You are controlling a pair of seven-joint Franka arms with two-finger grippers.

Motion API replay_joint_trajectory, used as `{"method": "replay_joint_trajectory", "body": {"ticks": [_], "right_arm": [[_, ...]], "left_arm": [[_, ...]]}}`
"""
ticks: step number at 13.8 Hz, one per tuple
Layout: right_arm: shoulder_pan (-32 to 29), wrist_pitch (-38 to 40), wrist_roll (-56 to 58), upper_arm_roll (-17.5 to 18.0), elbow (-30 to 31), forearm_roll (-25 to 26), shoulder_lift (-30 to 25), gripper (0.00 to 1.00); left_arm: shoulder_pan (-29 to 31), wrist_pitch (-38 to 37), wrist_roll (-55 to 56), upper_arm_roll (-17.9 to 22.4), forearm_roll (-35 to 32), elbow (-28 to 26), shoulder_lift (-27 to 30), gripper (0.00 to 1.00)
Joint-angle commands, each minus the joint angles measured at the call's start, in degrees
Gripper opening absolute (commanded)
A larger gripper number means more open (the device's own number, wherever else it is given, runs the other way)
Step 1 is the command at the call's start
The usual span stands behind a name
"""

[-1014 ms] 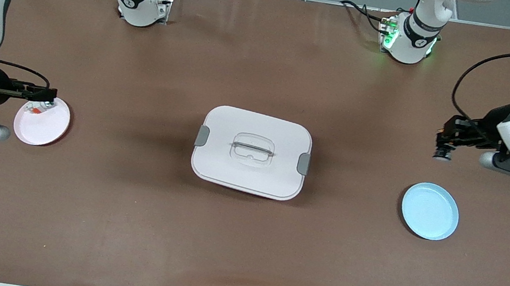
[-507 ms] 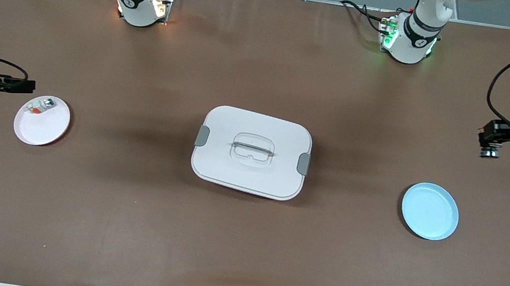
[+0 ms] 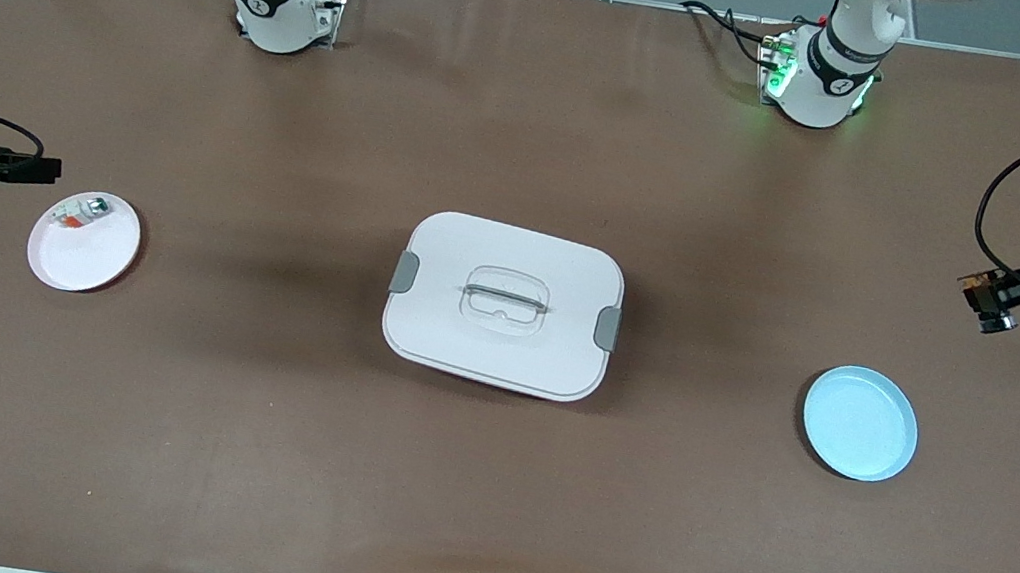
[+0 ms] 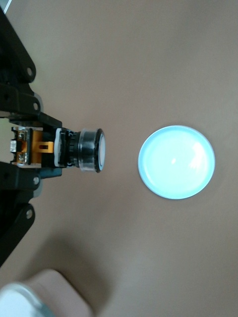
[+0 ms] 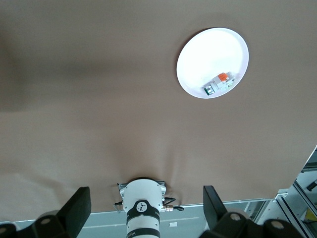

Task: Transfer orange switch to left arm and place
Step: 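Move the switch over the light-blue plate with the left gripper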

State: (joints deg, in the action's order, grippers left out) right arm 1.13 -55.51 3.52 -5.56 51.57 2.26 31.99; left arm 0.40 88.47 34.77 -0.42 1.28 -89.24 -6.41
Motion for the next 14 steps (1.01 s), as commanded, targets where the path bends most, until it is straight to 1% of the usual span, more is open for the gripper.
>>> {"method": "replay_joint_trajectory", "body": {"ticks": [1, 3, 4, 7, 8, 9, 12, 14], "right_arm": [[-0.16, 0.32, -0.27, 0.73, 0.72, 0.28, -3.16, 1.0], [0.45, 0.23, -0.44, 0.46, 0.64, 0.64, -3.86, 1.0], [0.2, 0.32, -0.45, 0.81, 0.72, 0.38, -5.17, 1.0], [-0.24, 1.36, -0.53, 0.46, 0.81, -0.15, -7.64, 1.0], [-0.68, 1.81, -0.45, 0.46, 0.81, -1.2, -8.25, 1.0], [-0.16, 1.9, -0.36, 0.55, 0.98, -0.34, -8.87, 1.0], [0.28, 1.63, -0.45, 0.64, 1.07, -0.77, -9.23, 1.0], [0.54, 1.46, -0.45, 0.73, 1.07, -1.21, -9.32, 1.0]], "left_arm": [[-0.05, 5.37, 16.06, -0.28, -0.67, -2.94, 0.78, 0.0], [-0.13, 9.86, 29.24, -0.54, -0.84, -5.49, 0.96, 0.0], [-0.13, 11.7, 33.04, -0.54, -1.02, -6.72, 0.96, 0.0], [0.04, 16.1, 36.07, -0.46, -1.28, -11.55, 1.05, 0.0], [0.04, 18.03, 36.68, -0.37, -1.37, -13.39, 0.96, 0.0], [0.13, 20.05, 37.64, -0.37, -1.37, -14.98, 0.87, 0.0], [1.44, 27.61, 40.19, -0.37, -3.3, -19.99, 0.43, 0.0], [2.41, 31.31, 41.08, -0.37, -3.92, -21.84, -1.05, 0.0]]}}
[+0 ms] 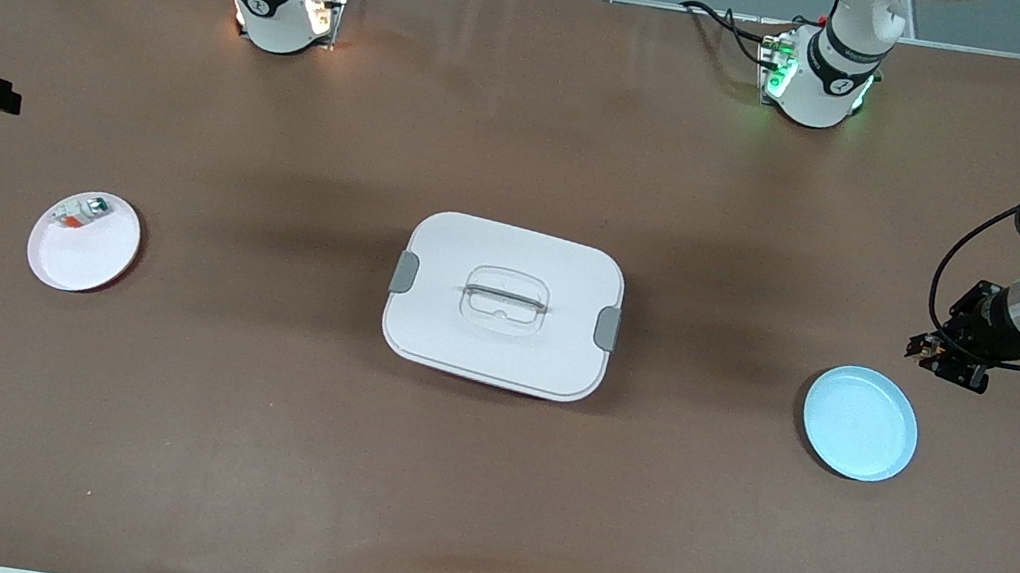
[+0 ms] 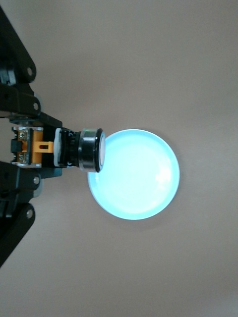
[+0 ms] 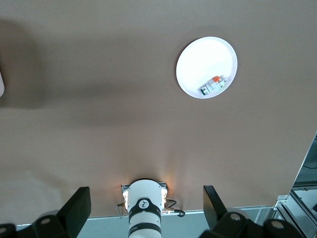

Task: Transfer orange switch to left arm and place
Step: 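Move the switch over the light-blue plate with the left gripper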

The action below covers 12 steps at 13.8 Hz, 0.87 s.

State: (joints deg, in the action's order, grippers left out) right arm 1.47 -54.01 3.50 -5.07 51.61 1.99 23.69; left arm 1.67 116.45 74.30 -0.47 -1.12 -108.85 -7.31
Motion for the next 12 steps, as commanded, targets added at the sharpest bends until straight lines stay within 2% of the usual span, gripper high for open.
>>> {"method": "replay_joint_trajectory", "body": {"ticks": [1, 9, 12], "right_arm": [[0.29, -0.13, -0.42, 0.24, 1.04, -0.93, -1.01, 1.0], [1.43, -2.24, -0.42, 0.24, 1.48, -0.93, -2.24, 1.0], [1.44, -5.57, -0.42, 0.24, 6.2, -0.93, -5.39, 1.0]], "left_arm": [[1.58, 3.78, 1.63, -0.32, -1.52, -2.24, -1.21, 0.0], [1.58, 13.7, 6.46, -0.14, -1.52, -2.15, -10.35, 0.0], [1.67, 16.78, 7.34, 0.03, -1.52, -1.89, -13.25, 0.0]]}}
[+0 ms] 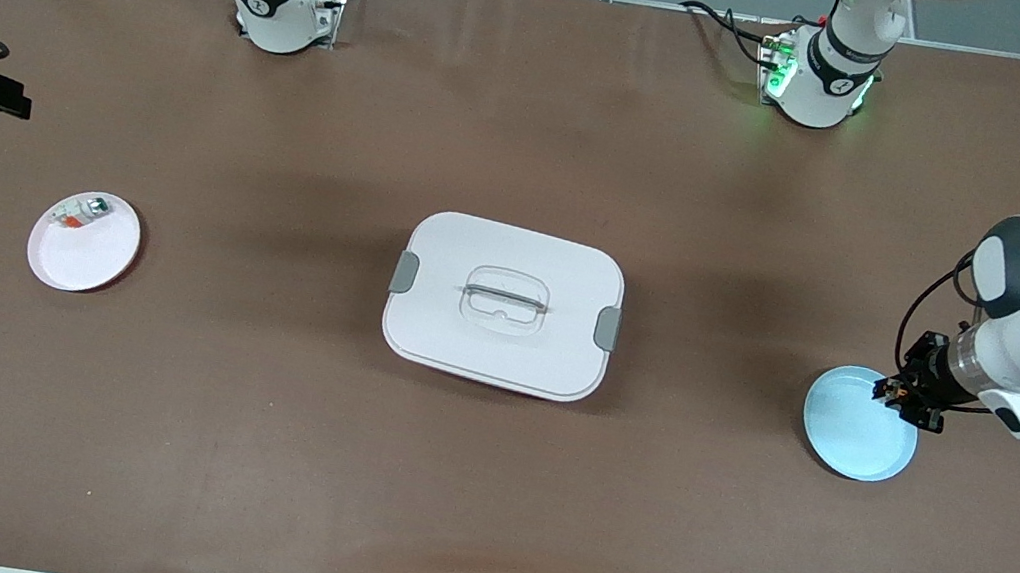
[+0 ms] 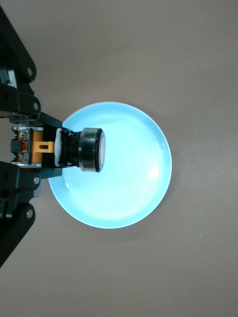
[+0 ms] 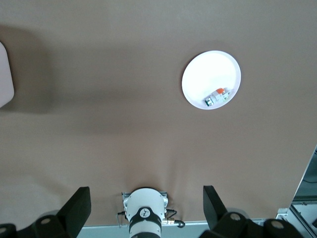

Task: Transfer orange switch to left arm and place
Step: 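Move the switch over the light-blue plate with the left gripper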

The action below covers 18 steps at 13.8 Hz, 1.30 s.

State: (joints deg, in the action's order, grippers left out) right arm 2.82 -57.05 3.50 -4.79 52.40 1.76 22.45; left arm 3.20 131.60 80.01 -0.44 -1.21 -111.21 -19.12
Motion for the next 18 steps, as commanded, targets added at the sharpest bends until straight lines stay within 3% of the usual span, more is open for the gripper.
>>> {"method": "replay_joint_trajectory", "body": {"ticks": [1, 5, 10, 14, 18], "right_arm": [[0.17, -4.71, -0.51, -0.04, 8.82, -0.7, -6.34, 1.0], [0.17, -13.33, -0.86, -0.04, 21.58, -0.79, -14.96, 1.0], [-0.01, -19.4, -0.86, 0.13, 27.84, -0.79, -19.72, 1.0], [-0.71, -23.0, -5.68, 0.13, 28.19, -3.34, -20.77, 1.0], [-1.32, -30.47, -5.96, 0.13, 35.13, -5.09, -25.51, 1.0]], "left_arm": [[0.14, 2.07, 1.64, 0.0, -1.42, 0.56, -2.23, 0.0], [-0.03, 2.69, 1.73, 0.53, -1.95, 0.91, -5.22, 0.0], [0.14, 6.2, 7.0, 1.06, -7.04, 1.44, -8.65, 0.0], [0.58, 7.09, 7.7, 0.97, -7.14, 2.58, -10.41, 0.0], [0.76, 8.93, 8.41, 0.97, -7.05, 3.2, -11.91, 0.0]]}}
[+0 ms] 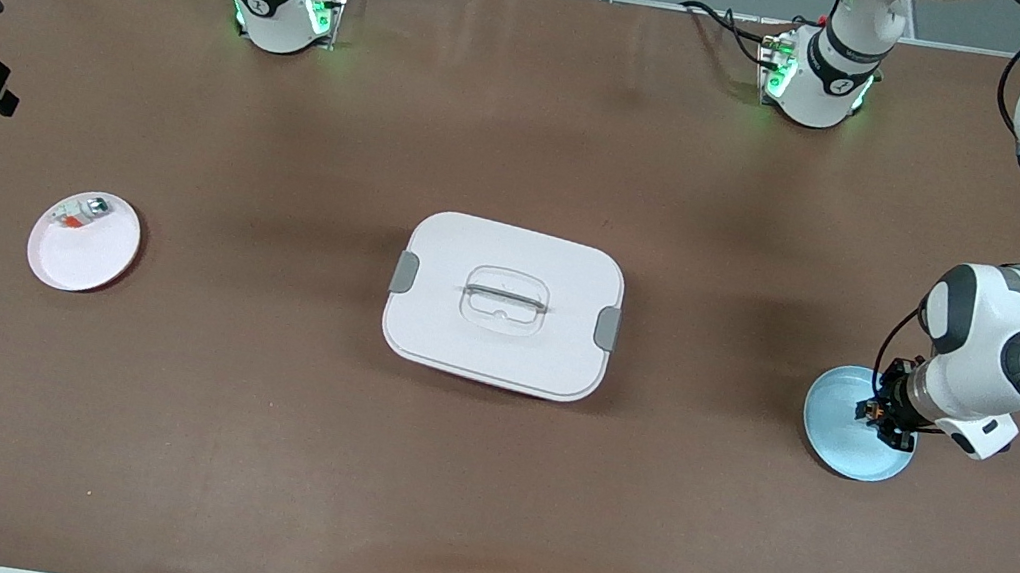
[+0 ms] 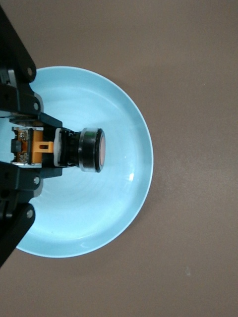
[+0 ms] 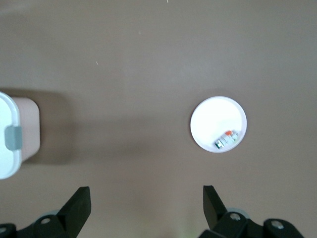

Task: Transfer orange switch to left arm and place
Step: 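Lower the switch onto the light-blue plate and open the left gripper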

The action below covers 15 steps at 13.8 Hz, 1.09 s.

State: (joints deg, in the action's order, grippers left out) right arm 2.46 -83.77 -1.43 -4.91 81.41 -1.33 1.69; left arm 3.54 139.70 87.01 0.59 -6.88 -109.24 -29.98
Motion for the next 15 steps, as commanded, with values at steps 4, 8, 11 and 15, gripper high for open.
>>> {"method": "replay_joint_trajectory", "body": {"ticks": [4, 8, 11, 15], "right_arm": [[-1.06, -4.21, -0.94, 0.16, 5.95, -2.27, -4.68, 1.0], [-0.35, -4.57, -0.85, 0.25, 5.6, -2.09, -4.68, 1.0], [0.52, -4.57, -0.76, 0.25, 5.6, -1.48, -4.68, 1.0], [0.97, -4.39, -0.15, 0.25, 5.25, -1.13, -4.68, 1.0]], "left_arm": [[0.42, 0.84, 1.41, -0.15, -1.03, 1.57, -1.75, 0.0], [0.33, 0.84, 1.41, -0.24, -0.85, 1.48, -2.27, 0.0], [0.42, 0.84, 1.32, -0.24, -0.94, 1.57, -2.71, 0.0], [0.42, 0.84, 1.32, -0.24, -0.85, 1.48, -2.89, 0.0]]}}
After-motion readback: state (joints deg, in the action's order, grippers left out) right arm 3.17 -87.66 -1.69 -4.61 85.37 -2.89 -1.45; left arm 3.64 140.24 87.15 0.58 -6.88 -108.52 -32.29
